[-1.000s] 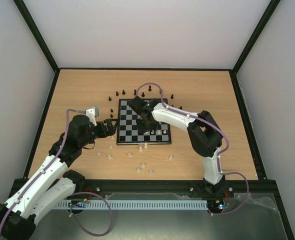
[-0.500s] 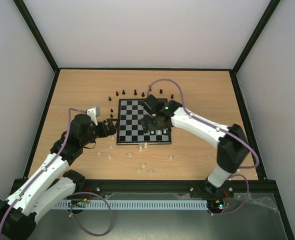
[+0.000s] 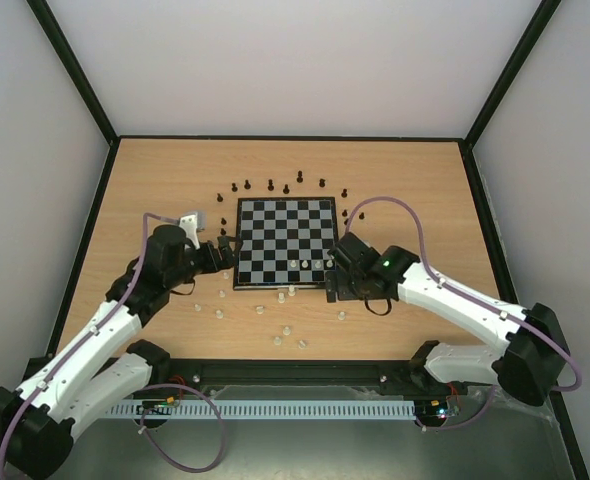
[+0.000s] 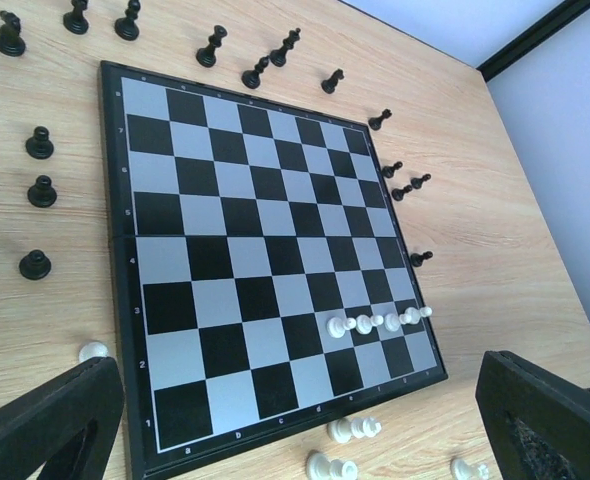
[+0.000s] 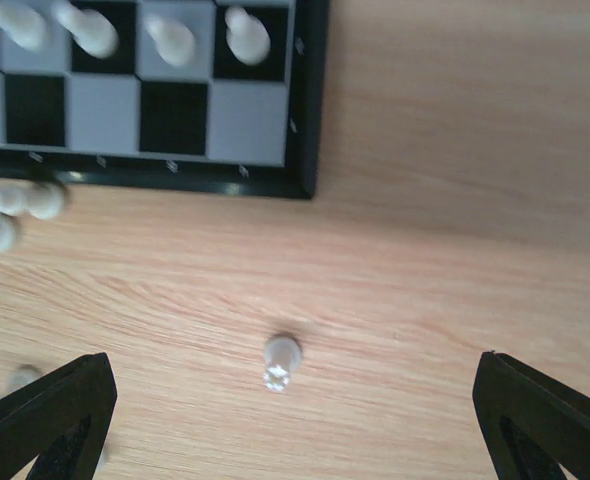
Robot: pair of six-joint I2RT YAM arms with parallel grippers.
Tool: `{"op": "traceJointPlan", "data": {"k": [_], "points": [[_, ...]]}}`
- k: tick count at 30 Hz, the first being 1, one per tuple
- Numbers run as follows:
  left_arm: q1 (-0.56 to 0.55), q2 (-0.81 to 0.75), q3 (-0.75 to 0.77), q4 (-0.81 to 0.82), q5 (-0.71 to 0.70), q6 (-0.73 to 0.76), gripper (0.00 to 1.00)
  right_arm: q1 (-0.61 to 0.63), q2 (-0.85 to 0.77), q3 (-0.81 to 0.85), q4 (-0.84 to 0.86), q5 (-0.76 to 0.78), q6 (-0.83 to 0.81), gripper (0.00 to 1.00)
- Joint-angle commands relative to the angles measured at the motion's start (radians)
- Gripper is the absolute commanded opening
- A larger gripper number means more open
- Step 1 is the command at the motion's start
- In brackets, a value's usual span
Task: Set up the chess pieces on the board
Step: Pick up the chess piece at the center of the board.
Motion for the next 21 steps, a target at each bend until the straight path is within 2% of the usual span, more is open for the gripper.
{"op": "traceJointPlan", "data": {"k": [1, 3, 7, 10, 12, 21], "points": [[0.005, 0.024, 0.011, 0.046, 0.051, 0.001, 1.00, 0.005, -0.013, -0.097, 0.003, -0.043, 0.082, 0.99], [0.005, 0.030, 0.006, 0.054, 0.061, 0.000, 0.99, 0.005, -0.013, -0.126, 0.024, -0.048, 0.097, 0.98], [0.005, 0.032, 0.000, 0.063, 0.072, -0.001, 1.00, 0.007, 0.021, -0.165, 0.091, -0.083, 0.104, 0.87], [0.005, 0.031, -0.003, 0.068, 0.074, -0.002, 1.00, 0.014, 0.077, -0.172, 0.114, -0.078, 0.108, 0.77], [0.005, 0.030, -0.004, 0.068, 0.074, -0.002, 0.99, 0.020, 0.099, -0.171, 0.126, -0.077, 0.108, 0.65], [0.005, 0.029, -0.010, 0.068, 0.070, -0.003, 1.00, 0.053, 0.146, -0.170, 0.128, -0.072, 0.109, 0.51]]}}
